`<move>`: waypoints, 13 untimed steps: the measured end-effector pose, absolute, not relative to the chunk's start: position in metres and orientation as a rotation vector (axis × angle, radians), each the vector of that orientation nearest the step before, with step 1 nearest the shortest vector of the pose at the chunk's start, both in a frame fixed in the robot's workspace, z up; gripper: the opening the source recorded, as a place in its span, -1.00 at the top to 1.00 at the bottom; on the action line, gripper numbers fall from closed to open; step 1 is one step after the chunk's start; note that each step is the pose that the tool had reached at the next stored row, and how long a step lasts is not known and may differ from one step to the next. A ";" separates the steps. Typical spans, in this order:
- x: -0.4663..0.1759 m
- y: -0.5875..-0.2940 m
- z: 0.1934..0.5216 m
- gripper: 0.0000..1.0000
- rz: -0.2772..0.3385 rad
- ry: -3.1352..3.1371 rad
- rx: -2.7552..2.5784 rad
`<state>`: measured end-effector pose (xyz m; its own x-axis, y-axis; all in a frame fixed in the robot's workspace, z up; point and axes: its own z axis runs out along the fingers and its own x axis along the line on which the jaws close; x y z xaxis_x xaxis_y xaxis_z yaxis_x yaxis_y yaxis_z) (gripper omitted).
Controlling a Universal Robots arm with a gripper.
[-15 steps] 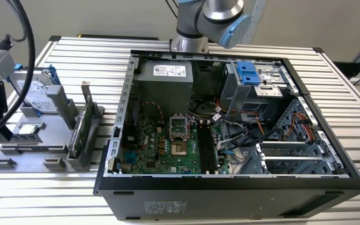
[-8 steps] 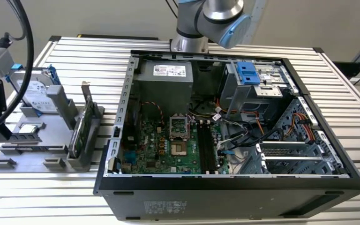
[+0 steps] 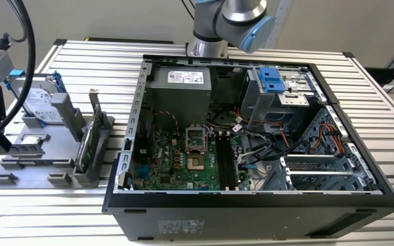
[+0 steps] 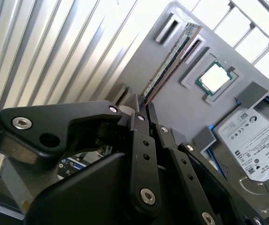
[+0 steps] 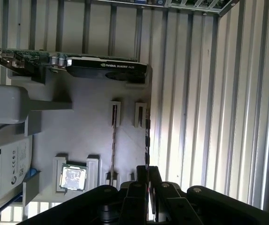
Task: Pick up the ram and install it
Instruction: 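Pick up the ram and move it above insertion slot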
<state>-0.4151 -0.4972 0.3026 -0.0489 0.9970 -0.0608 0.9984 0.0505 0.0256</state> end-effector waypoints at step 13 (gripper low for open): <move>-0.415 -0.497 0.309 1.00 -0.036 2.231 2.123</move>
